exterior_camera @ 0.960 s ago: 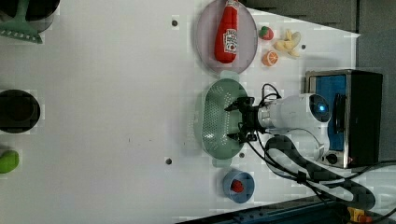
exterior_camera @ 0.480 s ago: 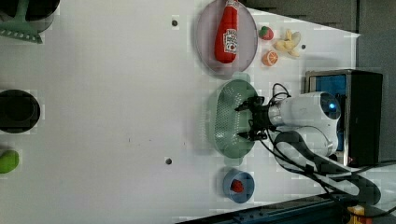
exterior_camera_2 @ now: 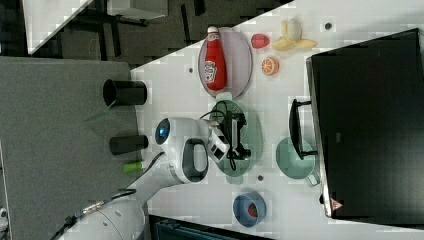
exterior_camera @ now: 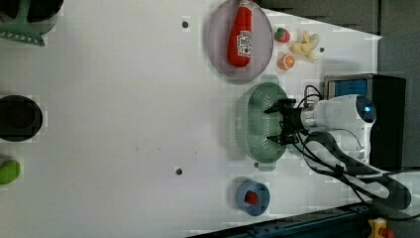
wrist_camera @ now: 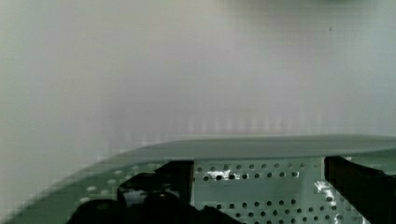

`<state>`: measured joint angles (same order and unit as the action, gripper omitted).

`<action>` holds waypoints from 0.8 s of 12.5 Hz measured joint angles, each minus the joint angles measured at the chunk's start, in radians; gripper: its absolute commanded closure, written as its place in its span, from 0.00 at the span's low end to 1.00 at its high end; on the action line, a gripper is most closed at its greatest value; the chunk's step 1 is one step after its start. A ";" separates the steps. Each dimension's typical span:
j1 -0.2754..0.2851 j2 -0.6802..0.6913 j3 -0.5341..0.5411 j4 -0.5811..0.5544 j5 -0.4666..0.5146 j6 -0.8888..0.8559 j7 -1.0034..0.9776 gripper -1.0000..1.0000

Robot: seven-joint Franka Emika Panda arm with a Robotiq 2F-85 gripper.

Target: Drag strainer left to right.

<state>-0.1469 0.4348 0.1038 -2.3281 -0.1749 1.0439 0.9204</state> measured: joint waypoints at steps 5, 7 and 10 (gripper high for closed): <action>0.004 -0.011 -0.091 -0.025 -0.006 0.021 -0.092 0.00; 0.002 -0.006 -0.108 -0.018 0.025 0.014 -0.100 0.00; 0.012 -0.005 -0.119 -0.014 0.020 0.019 -0.168 0.00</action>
<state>-0.1350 0.4297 -0.0151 -2.3418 -0.1552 1.0625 0.7520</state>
